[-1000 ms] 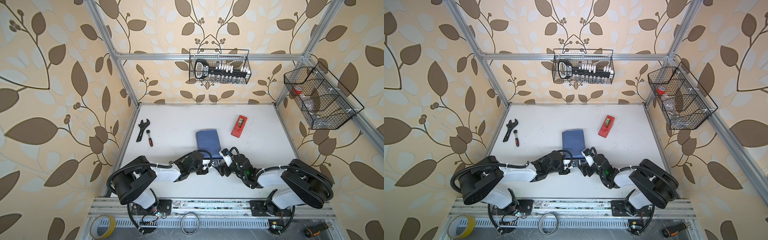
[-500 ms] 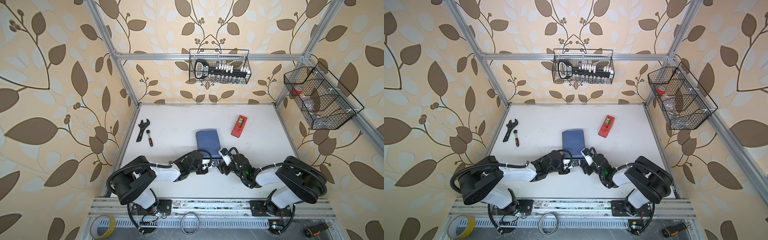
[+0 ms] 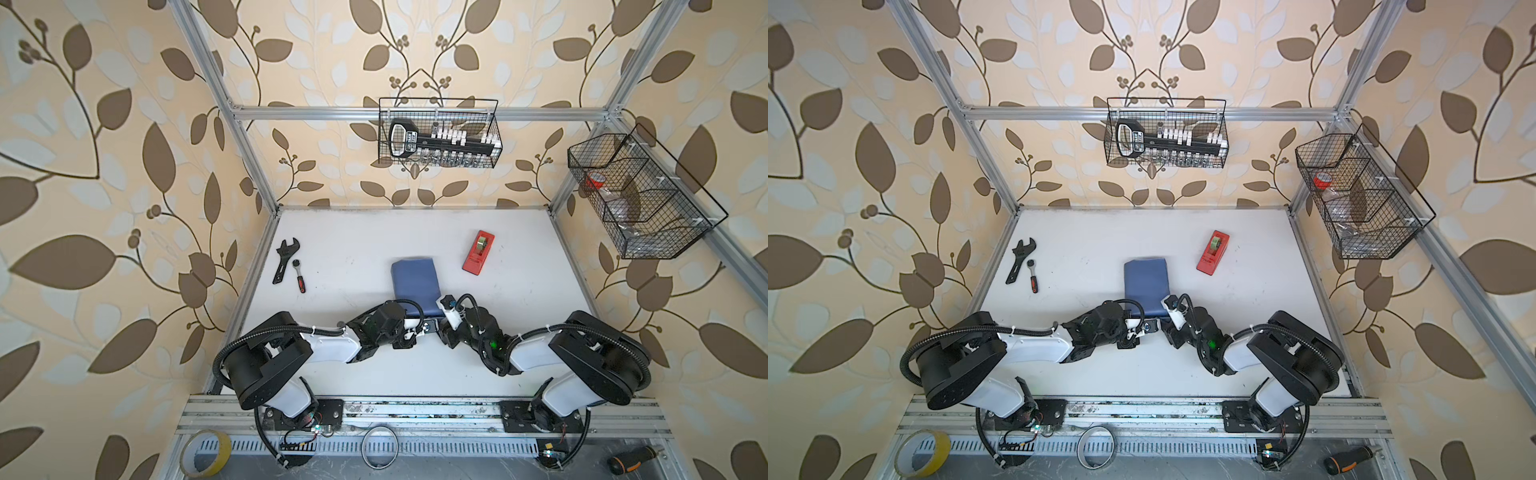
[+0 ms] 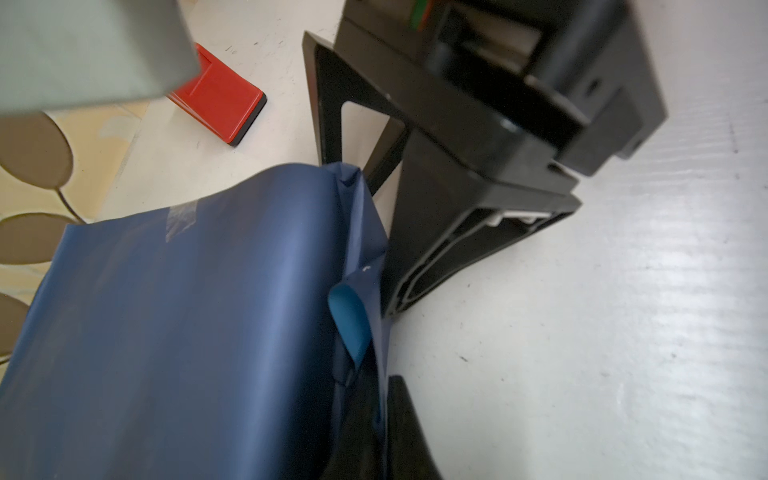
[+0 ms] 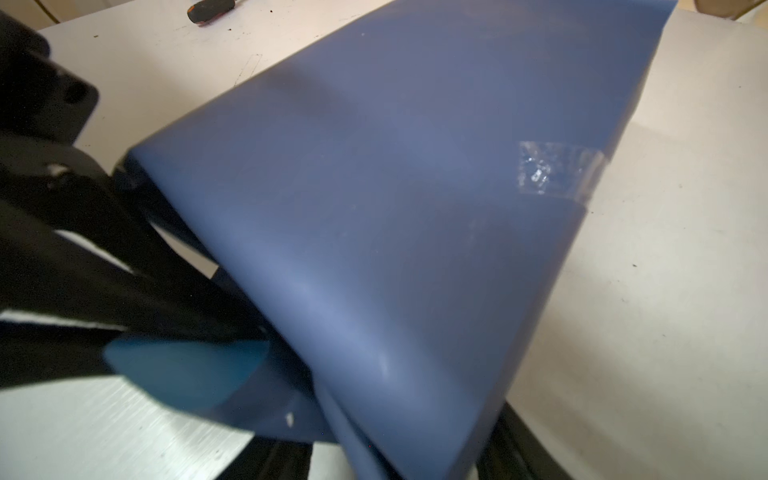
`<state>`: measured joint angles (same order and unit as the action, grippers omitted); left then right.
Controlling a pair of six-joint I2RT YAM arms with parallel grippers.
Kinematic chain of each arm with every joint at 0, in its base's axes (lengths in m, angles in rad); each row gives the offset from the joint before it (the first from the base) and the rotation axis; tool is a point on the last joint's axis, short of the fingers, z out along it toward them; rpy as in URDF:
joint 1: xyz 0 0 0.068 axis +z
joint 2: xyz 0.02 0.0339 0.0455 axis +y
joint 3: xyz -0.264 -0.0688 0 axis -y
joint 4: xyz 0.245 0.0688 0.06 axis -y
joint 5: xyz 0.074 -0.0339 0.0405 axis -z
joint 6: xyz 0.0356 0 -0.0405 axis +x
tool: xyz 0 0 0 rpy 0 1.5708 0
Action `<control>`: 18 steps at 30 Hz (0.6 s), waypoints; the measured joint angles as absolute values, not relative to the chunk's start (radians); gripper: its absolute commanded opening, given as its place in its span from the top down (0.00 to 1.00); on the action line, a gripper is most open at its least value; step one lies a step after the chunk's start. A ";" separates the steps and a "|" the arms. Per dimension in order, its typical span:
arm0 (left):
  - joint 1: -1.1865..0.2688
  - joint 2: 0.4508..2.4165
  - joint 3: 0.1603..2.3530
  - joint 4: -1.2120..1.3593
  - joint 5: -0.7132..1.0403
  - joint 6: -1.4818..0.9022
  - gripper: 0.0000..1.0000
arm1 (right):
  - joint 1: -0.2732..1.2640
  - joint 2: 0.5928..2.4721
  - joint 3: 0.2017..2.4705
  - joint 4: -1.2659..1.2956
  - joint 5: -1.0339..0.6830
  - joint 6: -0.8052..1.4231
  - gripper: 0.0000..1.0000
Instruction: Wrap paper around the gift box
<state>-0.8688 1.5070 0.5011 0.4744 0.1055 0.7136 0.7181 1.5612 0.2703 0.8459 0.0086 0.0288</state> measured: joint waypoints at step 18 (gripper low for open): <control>-0.869 1.343 0.479 0.448 0.128 0.692 0.34 | 0.718 1.571 0.276 0.851 0.020 0.034 0.48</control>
<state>-0.8688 1.3426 0.4786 0.4484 0.1276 0.6918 0.7181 1.5715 0.2764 0.8513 0.0196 0.0338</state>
